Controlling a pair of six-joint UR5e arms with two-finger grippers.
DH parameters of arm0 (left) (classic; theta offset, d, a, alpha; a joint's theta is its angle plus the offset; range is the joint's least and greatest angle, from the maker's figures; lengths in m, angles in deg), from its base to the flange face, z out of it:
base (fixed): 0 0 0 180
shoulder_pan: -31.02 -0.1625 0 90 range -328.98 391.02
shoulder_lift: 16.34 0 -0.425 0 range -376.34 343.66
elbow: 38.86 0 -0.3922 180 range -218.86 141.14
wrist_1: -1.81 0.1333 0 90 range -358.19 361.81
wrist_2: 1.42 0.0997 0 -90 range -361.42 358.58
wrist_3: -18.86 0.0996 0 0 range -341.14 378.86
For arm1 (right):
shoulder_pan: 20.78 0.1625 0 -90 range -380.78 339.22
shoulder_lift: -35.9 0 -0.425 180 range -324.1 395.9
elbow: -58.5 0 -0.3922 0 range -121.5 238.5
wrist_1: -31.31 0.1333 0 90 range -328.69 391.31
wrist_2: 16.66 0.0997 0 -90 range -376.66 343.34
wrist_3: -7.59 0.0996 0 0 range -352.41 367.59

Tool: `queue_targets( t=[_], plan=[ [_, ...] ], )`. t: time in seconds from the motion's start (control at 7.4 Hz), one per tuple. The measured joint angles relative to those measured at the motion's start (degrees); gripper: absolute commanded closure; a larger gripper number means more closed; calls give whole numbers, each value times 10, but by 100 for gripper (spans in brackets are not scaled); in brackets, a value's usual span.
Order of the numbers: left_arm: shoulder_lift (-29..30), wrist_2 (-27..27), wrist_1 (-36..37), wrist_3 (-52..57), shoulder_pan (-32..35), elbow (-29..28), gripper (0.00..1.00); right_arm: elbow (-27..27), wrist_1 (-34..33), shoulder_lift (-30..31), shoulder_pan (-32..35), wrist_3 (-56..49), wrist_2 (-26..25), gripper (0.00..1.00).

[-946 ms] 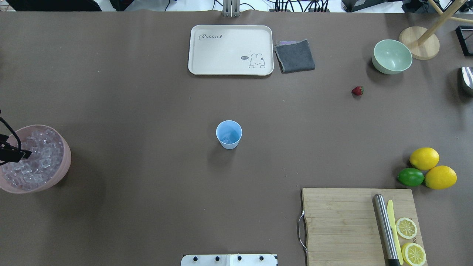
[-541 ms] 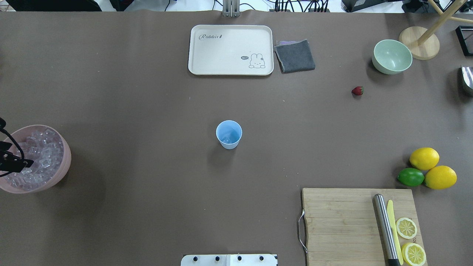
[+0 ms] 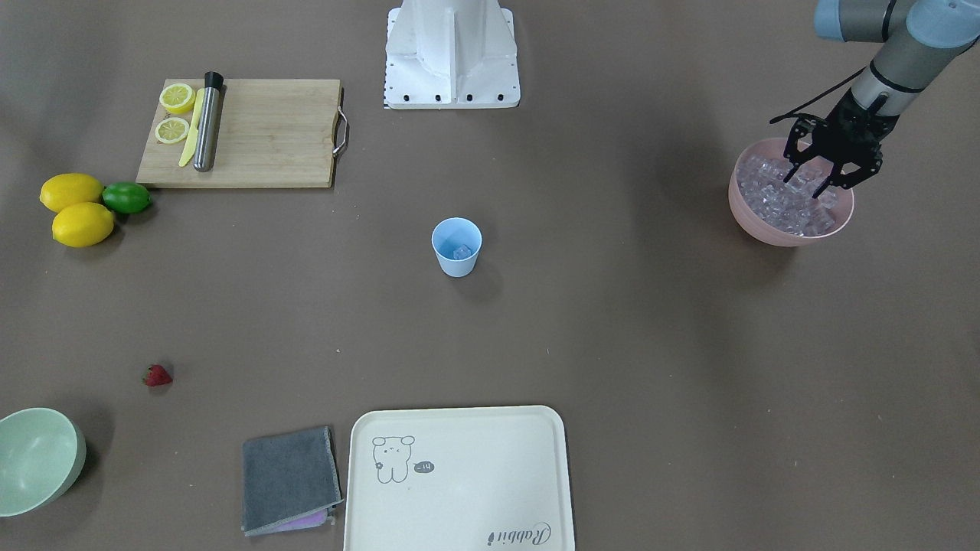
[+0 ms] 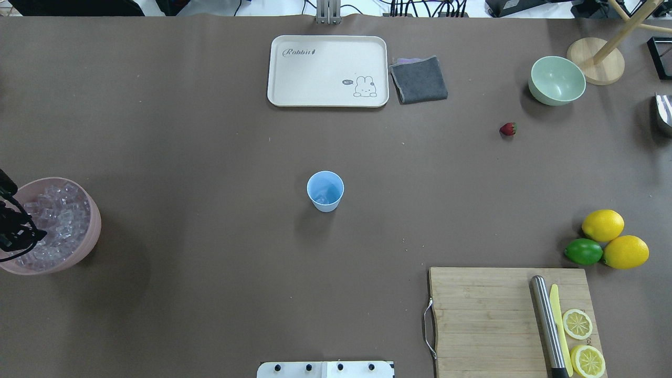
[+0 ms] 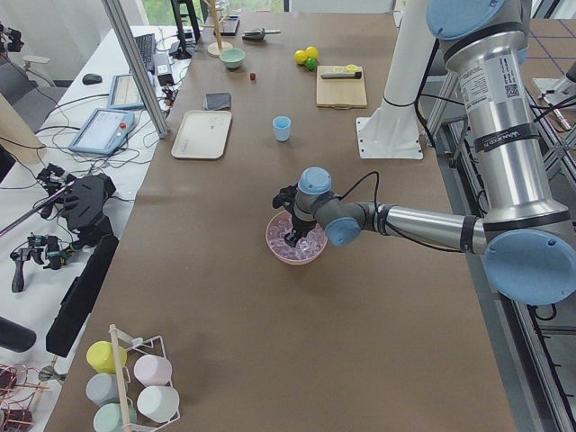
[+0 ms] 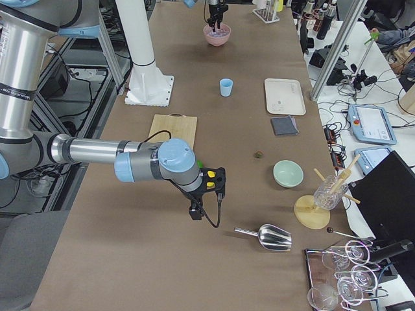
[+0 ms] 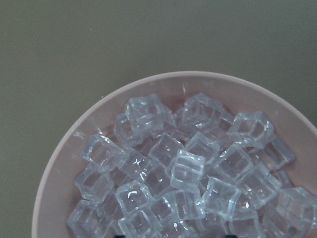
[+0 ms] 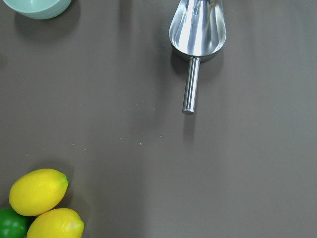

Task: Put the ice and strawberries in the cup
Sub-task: 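Lower the left gripper into the bowl and grasp another ice cube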

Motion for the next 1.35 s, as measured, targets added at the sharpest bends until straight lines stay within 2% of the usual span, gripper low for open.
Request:
queue_targets(
  t=[0.95,1.35],
  plan=[
    [0,0,0,2,-13,-8,46,-3,0,0,0,-1,-1,0],
    [0,0,0,2,-21,-9,90,-3,0,0,0,-1,-1,0]
  ],
)
